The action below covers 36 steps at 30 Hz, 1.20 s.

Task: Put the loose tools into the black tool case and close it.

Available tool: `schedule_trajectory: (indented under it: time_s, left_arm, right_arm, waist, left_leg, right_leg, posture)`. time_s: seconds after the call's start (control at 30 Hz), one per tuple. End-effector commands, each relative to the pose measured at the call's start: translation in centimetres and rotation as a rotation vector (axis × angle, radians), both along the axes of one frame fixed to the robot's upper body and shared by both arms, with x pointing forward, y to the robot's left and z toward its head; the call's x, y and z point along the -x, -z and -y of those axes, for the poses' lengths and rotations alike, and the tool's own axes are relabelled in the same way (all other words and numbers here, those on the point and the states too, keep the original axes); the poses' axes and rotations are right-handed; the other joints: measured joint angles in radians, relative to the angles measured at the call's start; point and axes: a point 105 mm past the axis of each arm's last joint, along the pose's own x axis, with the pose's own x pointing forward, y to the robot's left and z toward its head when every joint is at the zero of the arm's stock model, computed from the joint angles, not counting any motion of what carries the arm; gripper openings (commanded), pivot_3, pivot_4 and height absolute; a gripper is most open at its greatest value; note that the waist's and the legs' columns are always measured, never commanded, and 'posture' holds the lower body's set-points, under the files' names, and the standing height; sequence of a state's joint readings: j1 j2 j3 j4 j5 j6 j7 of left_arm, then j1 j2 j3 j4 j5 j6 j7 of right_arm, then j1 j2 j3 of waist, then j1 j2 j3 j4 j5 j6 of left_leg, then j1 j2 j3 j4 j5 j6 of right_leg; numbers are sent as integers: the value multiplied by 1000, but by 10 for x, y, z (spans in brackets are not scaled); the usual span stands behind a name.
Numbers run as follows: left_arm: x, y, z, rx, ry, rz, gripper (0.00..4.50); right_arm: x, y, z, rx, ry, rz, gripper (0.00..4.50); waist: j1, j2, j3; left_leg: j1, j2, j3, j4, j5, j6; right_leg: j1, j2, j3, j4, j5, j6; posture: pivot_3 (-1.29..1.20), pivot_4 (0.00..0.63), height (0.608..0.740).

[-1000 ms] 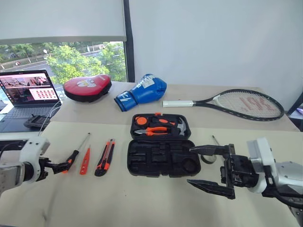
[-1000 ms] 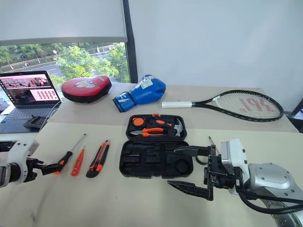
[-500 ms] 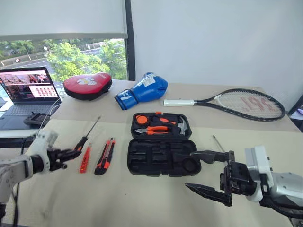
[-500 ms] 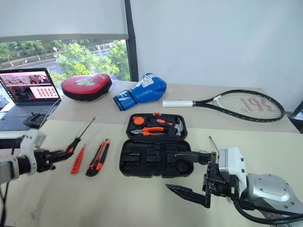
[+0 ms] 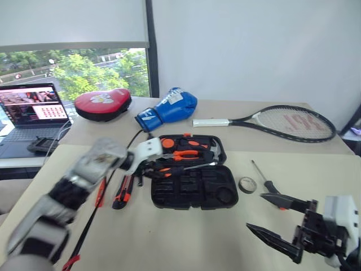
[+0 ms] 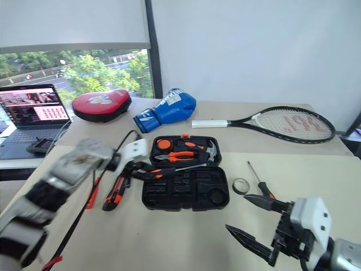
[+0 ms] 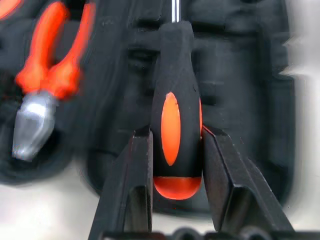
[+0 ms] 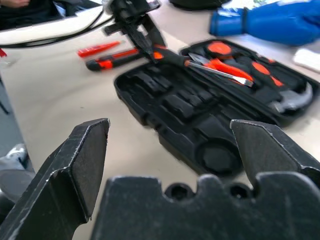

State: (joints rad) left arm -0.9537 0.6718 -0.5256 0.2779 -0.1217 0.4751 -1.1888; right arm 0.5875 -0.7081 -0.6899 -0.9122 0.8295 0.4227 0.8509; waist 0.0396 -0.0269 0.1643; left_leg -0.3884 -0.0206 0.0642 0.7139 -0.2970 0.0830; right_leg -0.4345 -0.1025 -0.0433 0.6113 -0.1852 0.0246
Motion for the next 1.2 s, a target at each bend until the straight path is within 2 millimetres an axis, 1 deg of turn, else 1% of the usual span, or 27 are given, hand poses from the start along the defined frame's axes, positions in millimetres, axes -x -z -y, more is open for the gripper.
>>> schedule_trajectory:
  time_s: [0.03, 0.13, 0.23, 0.4, 0.43, 0.53, 0.57, 0.67, 0.7, 0.73, 0.77, 0.83, 0.87, 0.9, 0.97, 1.03, 1.1, 1.2]
  left_arm:
    - [-15, 5, 2, -67, 4, 28, 896]
    - [-18, 11, -1, -119, 35, 27, 896]
    - [-24, 12, -1, -155, 52, 60, 896]
    - [-29, 10, 8, -153, 88, 88, 896]
    - [-28, 6, 9, -134, 92, 85, 1396]
    - [-20, -26, 12, 34, 84, 57, 2302]
    - [-14, -37, 8, 74, 91, 40, 2603]
    - [0, -62, 2, 215, 68, -3, 2603]
    - [0, -68, 0, 276, 21, 0, 2158]
    - [2, -69, -1, 310, -14, -5, 1922]
    - [3, -69, -2, 327, -37, -6, 1511]
    - [8, -58, 3, 378, -79, -14, 799]
    - [9, -51, 6, 402, -107, -17, 346]
    - [7, -45, 11, 454, -159, 3, 11]
    - [0, -33, 17, 522, -268, 25, 11]
    - [-2, -21, 23, 538, -313, 74, 11]
    - [-5, -12, 34, 588, -378, 68, 11]
    - [-2, 3, 46, 571, -392, 39, 11]
  right_arm:
    - [10, -13, -7, 10, -6, 65, 4500]
    - [13, -18, -10, -13, 10, 83, 4500]
    - [14, -20, -11, -16, 17, 83, 4500]
    - [14, -18, -10, -9, 29, 73, 4500]
    - [15, -17, -10, -9, 29, 72, 4500]
    - [15, -16, -9, -9, 26, 66, 4500]
    - [14, -16, -9, -7, 26, 67, 4500]
    - [12, -15, -7, -4, 29, 69, 4500]
    - [12, -14, -7, -2, 32, 71, 4500]
    - [11, -14, -6, -1, 35, 72, 4500]
    - [10, -14, -6, 0, 36, 73, 4500]
    - [9, -15, -6, -1, 38, 79, 4500]
    - [9, -15, -7, -1, 39, 81, 4500]
    - [8, -15, -6, 2, 46, 84, 4500]
    - [7, -16, -5, 6, 57, 87, 4500]
    - [8, -16, -6, 7, 62, 88, 4500]
    - [9, -16, -8, 7, 68, 87, 4500]
    - [11, -17, -9, 8, 72, 86, 4500]
  waist:
    - [-3, 0, 0]
    - [-15, 0, 0]
    - [-15, 0, 0]
    - [-5, 0, 0]
    - [-3, 0, 0]
    - [-2, 0, 0]
    - [-2, 0, 0]
    - [-6, 0, 0]
    - [-7, 0, 0]
    - [-6, 1, 0]
    - [-7, 2, -1]
    - [-6, 3, -2]
    - [-3, 3, -2]
    - [-1, 3, -2]
    - [6, 3, -2]
    - [9, 2, -1]
    - [8, 2, -1]
    - [6, 2, -1]
  left_leg:
    - [0, 0, 0, 0, 0, 0]
    - [-1, 0, 1, 1, -1, 1]
    - [-2, 0, 0, 1, -1, 1]
    - [-2, 0, 0, 3, -2, 4]
    - [-2, 0, 0, 3, -2, 4]
    - [-3, 0, 0, 6, -3, 5]
    - [-6, 1, 0, 7, -3, 5]
    - [-8, 1, -1, 9, -3, 5]
    - [-8, 1, -1, 10, -3, 5]
    - [-8, 1, -1, 10, -3, 5]
    - [-8, 1, -1, 11, -3, 5]
    - [-7, 0, -1, 12, -3, 5]
    - [-7, 0, -1, 13, -3, 5]
    - [-6, 0, -1, 13, -3, 5]
    - [-6, 0, -2, 13, -4, 6]
    - [-6, -1, -3, 15, -6, 9]
    - [-7, -2, -3, 15, -6, 9]
    - [-6, -2, -3, 15, -6, 9]
  right_leg:
    - [0, 0, 0, 0, 0, 0]
    - [-2, 0, 3, 0, 0, 1]
    - [-3, -1, 2, 0, 0, 1]
    - [-2, -4, 2, 0, 1, 3]
    - [-2, -4, 2, 0, 1, 3]
    - [-2, -4, 2, 1, 2, 4]
    - [-4, -4, 2, 1, 2, 4]
    - [-6, -4, 2, 1, 2, 4]
    - [-6, -4, 2, 1, 2, 4]
    - [-6, -4, 2, 2, 2, 5]
    - [-5, -4, 2, 1, 1, 5]
    - [-4, -5, 2, 2, 1, 6]
    - [-3, -5, 2, 2, 1, 7]
    - [-2, -5, 2, 2, 1, 7]
    - [0, -6, 2, 1, 2, 8]
    - [1, -8, 2, 0, 3, 9]
    - [0, -8, 2, 0, 4, 9]
    - [0, -9, 3, 1, 4, 9]
  posture:
    - [0, 150, 740]
    - [0, 150, 740]
    - [0, 150, 740]
    - [0, 150, 740]
    - [0, 150, 740]
    - [0, 150, 740]
    - [0, 150, 740]
    - [0, 150, 740]
    - [0, 150, 740]
    - [0, 150, 740]
    - [0, 150, 740]
    - [0, 150, 740]
    - [0, 150, 740]
    - [0, 150, 740]
    - [0, 150, 740]
    - [0, 150, 740]
    - [0, 150, 740]
    - [0, 150, 740]
